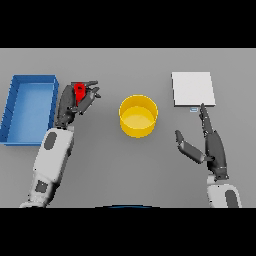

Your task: Pick up the red beaker and tilt it to pour out 1 green nut into yellow bowl. Pick up the yellow bowl and place it on the metallic measuring scale.

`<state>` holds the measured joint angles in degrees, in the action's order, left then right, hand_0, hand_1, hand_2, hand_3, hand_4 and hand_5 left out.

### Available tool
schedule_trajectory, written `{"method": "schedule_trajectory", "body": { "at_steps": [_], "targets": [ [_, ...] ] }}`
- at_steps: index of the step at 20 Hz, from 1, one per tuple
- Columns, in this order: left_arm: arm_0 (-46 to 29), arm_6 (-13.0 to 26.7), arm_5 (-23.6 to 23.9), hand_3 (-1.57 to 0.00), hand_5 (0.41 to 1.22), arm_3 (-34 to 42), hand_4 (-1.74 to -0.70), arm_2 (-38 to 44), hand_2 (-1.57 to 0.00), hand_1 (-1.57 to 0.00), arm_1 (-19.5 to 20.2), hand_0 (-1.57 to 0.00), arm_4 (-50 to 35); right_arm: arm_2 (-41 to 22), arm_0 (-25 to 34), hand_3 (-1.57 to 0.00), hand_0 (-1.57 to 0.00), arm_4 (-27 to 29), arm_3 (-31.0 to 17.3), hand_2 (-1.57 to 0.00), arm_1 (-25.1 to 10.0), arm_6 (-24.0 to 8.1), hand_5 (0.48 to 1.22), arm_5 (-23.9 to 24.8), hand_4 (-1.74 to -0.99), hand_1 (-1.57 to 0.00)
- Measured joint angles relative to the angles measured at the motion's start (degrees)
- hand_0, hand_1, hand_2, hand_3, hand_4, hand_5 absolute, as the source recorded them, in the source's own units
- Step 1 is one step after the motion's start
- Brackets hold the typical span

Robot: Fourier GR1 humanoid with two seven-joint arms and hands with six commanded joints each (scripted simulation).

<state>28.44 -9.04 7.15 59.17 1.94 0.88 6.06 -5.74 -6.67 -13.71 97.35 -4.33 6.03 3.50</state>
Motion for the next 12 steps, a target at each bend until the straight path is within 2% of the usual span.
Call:
{"method": "schedule_trajectory", "body": {
  "at_steps": [1, 3, 6, 9, 12],
  "targets": [
    [0.3, 0.9, 0.1, -1.54, 1.114, 1.0, -1.72, -1.1, -1.55, -1.55, 0.4, -1.55, 0.8, 0.2, 0.8, 0.00, 0.00, 0.1, -0.7, 0.00, -0.2, -0.6, 0.654, -0.1, -1.263, 0.00],
    [0.3, 3.2, 0.0, -1.55, 1.117, 4.4, -1.72, -4.0, -1.56, -1.56, 1.8, -1.56, 2.9, -0.1, 0.3, 0.00, 0.00, -0.1, -0.1, 0.00, -0.2, 0.4, 0.661, -0.3, -1.261, 0.00],
    [2.4, 10.0, -1.4, -1.56, 1.125, 5.9, -1.73, -9.5, -1.56, -1.56, 5.4, -1.56, 8.6, 0.1, 0.9, 0.00, 0.00, -0.6, -1.1, 0.00, -0.4, -0.1, 0.671, 0.1, -1.256, 0.00],
    [4.5, 13.0, -2.8, -1.56, 1.112, 5.6, -1.73, -12.8, -1.56, -1.56, 7.0, -1.56, 11.5, 0.0, 0.9, 0.00, 0.00, -1.0, -0.4, 0.00, -0.4, -0.8, 0.678, 0.3, -1.256, 0.00],
    [6.9, 14.4, -2.9, -1.56, 1.114, 3.3, -1.73, -14.9, -1.57, -1.57, 7.6, -1.57, 13.4, -0.6, 0.1, 0.00, 0.00, -1.3, 1.1, 0.00, -0.1, -1.4, 0.680, 0.4, -1.254, 0.00]
  ]
}}
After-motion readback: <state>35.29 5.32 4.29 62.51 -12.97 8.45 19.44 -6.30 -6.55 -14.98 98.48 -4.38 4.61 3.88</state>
